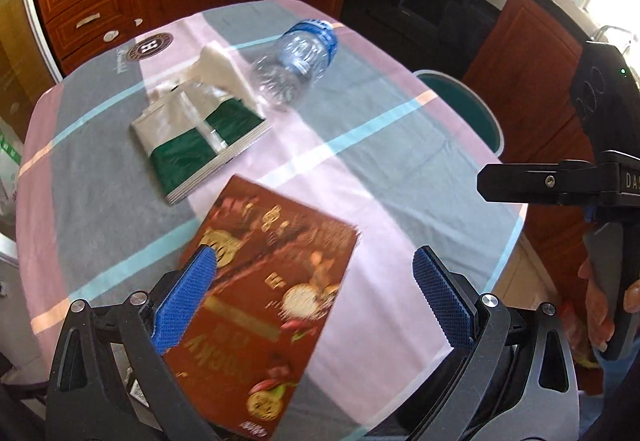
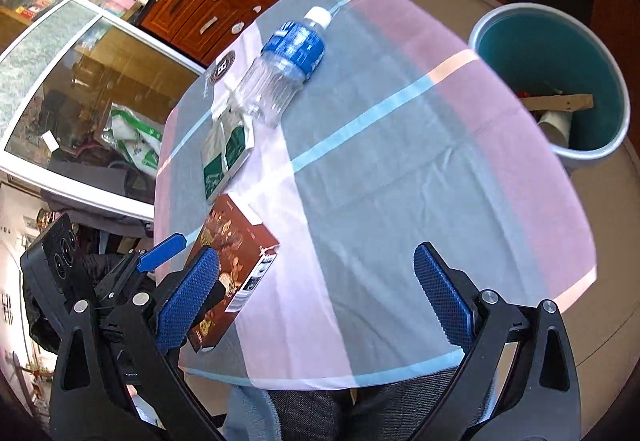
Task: Collect trash
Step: 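Close the right tool on the end of the brown Pocky box and lift it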
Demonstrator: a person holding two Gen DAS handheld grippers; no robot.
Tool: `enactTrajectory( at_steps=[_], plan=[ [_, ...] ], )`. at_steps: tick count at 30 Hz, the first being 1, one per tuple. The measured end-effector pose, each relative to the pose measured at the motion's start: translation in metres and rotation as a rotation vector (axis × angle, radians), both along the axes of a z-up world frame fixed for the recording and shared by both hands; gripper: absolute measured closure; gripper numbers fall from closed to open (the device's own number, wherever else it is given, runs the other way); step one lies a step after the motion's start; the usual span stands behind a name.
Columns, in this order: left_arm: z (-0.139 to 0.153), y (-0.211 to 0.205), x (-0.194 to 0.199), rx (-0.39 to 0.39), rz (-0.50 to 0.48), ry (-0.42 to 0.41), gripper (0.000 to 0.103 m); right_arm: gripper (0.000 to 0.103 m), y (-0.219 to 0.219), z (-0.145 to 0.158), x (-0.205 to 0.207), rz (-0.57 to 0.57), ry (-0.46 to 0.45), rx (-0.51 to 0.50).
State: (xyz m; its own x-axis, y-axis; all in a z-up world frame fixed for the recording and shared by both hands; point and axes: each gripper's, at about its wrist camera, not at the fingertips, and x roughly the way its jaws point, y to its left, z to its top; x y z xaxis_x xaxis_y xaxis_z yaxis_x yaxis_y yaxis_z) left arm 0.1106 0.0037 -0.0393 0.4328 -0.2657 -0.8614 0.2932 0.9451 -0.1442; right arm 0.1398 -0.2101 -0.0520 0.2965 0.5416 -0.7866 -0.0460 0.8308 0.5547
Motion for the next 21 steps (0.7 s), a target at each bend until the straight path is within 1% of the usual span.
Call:
enactTrajectory(
  at_steps=[5, 7, 10, 13, 16, 18, 21],
  plan=[
    [-0.008, 0.056, -0.009, 0.041, 0.081, -0.005, 0.004, 0.009, 0.049, -0.013, -0.015, 0.101, 0.033, -0.022],
    [-0.009, 0.075, -0.011, 0.081, 0.110, -0.020, 0.004, 0.009, 0.064, -0.019, -0.020, 0.129, 0.050, -0.026],
    [-0.012, 0.093, -0.012, 0.147, 0.132, -0.030, 0.005, 0.009, 0.082, -0.025, -0.025, 0.163, 0.073, -0.038],
    [-0.018, 0.104, -0.013, 0.167, 0.132, -0.023, 0.006, 0.009, 0.097, -0.030, -0.028, 0.190, 0.086, -0.058],
    [-0.029, 0.106, -0.014, 0.191, 0.111, -0.007, 0.009, 0.009, 0.108, -0.033, -0.028, 0.209, 0.101, -0.071],
    [-0.032, 0.108, -0.014, 0.171, 0.105, -0.015, 0.009, 0.009, 0.112, -0.034, -0.026, 0.213, 0.105, -0.079],
    [-0.034, 0.117, -0.010, 0.148, 0.123, -0.014, 0.009, 0.009, 0.119, -0.036, -0.024, 0.213, 0.113, -0.083]
  ],
)
